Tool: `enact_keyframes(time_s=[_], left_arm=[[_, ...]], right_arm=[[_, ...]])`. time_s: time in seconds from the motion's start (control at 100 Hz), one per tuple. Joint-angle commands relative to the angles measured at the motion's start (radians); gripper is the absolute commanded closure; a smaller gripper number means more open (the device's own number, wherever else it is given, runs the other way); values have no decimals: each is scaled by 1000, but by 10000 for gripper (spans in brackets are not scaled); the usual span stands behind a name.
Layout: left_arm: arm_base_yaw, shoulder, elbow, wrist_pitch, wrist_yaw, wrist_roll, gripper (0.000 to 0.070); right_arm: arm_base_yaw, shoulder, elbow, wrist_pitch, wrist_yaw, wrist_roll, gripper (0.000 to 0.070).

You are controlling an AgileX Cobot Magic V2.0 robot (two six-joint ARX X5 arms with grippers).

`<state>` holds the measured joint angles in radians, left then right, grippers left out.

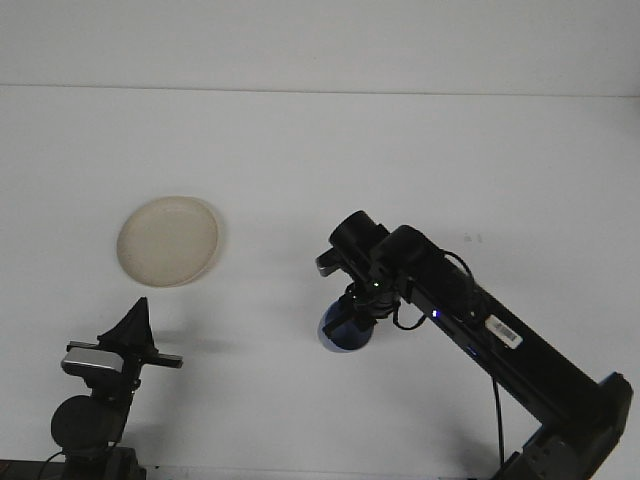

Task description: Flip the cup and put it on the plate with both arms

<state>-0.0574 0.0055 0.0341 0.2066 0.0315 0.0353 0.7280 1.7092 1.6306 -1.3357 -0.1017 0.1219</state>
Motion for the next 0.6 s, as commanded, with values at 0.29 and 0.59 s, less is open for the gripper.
enact_keyframes(time_s=[0.29, 0.59], left_arm=[[-2, -1, -20, 11, 2, -2, 689], [-2, -1, -20, 11, 2, -2, 689]], right_arm=[[54, 148, 27, -4, 2, -37, 695], [72, 179, 27, 10, 3, -44, 515]])
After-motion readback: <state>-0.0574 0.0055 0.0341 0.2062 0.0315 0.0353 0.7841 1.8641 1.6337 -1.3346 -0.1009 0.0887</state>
